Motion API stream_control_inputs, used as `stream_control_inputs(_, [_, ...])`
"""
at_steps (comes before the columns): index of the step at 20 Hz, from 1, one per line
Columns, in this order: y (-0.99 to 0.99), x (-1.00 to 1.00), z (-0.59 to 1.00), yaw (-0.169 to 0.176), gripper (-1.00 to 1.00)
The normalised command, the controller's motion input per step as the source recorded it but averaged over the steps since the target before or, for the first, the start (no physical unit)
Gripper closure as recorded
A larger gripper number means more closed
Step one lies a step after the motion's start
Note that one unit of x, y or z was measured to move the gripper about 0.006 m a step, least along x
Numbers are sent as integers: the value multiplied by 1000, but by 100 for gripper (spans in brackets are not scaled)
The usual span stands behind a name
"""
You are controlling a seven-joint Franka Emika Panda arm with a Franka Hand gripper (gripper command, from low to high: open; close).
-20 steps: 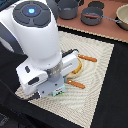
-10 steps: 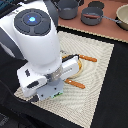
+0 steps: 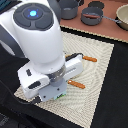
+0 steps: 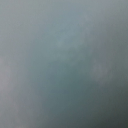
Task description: Interact with the objects in diverse but meaningful ways.
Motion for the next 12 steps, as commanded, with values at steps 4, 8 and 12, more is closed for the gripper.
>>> stream_control_inputs(4, [645,532,600,0,100])
stream_control_inputs(8, [806,544,594,12,100])
stream_control_inputs(12, [821,493,541,17,100])
